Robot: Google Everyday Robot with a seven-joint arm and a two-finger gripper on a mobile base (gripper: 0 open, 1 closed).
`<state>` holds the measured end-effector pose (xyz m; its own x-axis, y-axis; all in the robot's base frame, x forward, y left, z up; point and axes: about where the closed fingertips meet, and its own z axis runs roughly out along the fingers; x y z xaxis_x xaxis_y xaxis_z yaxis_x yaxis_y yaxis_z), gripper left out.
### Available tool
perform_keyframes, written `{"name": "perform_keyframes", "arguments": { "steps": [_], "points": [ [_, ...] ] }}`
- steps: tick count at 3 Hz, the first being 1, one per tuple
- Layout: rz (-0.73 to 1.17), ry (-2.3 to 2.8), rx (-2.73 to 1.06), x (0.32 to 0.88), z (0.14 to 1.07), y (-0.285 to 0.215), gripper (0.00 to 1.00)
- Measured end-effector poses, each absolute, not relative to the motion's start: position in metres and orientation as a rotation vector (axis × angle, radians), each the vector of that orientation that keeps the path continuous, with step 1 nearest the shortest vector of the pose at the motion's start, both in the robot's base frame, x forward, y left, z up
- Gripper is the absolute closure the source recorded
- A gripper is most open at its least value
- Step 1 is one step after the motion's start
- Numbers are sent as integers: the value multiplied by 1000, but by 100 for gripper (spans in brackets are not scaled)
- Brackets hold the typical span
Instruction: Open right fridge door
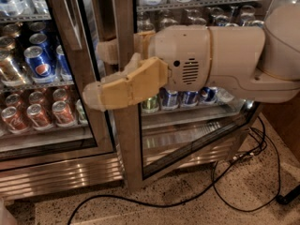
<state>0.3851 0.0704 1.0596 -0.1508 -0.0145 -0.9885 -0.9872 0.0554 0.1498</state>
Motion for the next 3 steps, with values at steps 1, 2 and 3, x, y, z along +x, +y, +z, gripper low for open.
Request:
{"name": "perform_keyframes", "arguments": {
  "steps": [1,2,3],
  "points": [
    [1269,1359,-1107,385,1060,70,0],
    [1269,1358,-1107,385,1060,71,0],
    [1257,1354,-1102,386,1060,71,0]
  ]
}}
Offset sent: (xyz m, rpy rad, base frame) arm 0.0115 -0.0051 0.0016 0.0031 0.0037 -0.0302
